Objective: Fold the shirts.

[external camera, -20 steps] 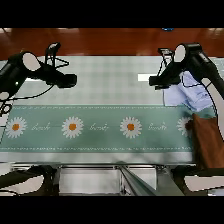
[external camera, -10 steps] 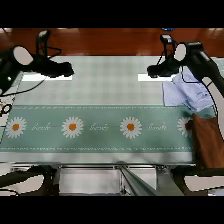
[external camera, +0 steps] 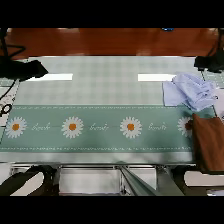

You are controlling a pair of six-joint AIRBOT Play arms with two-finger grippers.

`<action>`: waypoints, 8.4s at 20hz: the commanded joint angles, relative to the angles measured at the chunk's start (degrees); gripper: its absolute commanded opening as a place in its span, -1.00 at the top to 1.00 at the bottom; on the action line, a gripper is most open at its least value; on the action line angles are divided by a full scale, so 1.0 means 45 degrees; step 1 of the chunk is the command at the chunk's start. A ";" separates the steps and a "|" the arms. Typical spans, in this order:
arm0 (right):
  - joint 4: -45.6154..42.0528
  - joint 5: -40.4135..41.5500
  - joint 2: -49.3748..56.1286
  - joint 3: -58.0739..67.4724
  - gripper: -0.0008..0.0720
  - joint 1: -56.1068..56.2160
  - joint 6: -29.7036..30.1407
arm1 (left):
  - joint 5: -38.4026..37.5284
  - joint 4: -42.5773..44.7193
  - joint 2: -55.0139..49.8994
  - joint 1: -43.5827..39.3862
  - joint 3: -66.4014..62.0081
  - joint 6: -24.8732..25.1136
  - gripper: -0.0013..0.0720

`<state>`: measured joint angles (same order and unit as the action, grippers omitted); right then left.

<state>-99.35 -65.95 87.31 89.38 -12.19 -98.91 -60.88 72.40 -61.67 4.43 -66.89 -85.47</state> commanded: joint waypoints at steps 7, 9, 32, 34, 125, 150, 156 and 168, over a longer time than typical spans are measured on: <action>0.1321 0.1069 0.1243 -0.1729 -0.17 -0.2599 -0.0087 | 0.0889 -0.0996 0.1273 -0.0865 0.3371 -0.0078 -0.42; 0.1413 0.1030 0.1817 -0.1729 -0.17 -0.2579 -0.0039 | 0.1064 -0.1001 0.1258 -0.0865 0.3371 -0.0185 -0.42; 0.5901 0.1001 -0.4643 0.3211 0.92 0.0364 0.3677 | 0.1307 -0.1049 0.5377 0.0053 0.2506 0.0034 -0.42; 0.6033 0.1243 -0.5149 0.4415 0.92 0.1292 0.3682 | 0.1156 -0.1035 0.5926 0.0053 0.3240 -0.0039 -0.42; 0.3487 -0.3026 -1.2828 0.0675 0.92 0.1583 0.2273 | -0.1355 -0.4405 0.8466 0.4357 -0.2443 0.3060 0.92; 1.0739 0.2254 -0.1268 -0.4512 0.87 0.1583 0.4201 | 0.2501 -0.6397 0.3254 0.1996 0.9573 0.2662 0.92; 1.0443 -0.1535 -0.0180 -0.2555 -0.15 -0.0466 0.4362 | 0.2429 -0.6426 0.2215 0.2001 0.9573 0.2895 0.92; 1.0331 -0.0384 -0.3944 -1.2454 -0.14 0.0622 0.5105 | 0.2050 -0.6426 0.2210 0.1996 0.9578 0.3089 0.92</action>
<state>-56.05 -72.58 69.84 38.52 -13.56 -76.64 -51.40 43.46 -51.68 13.43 -23.81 -71.59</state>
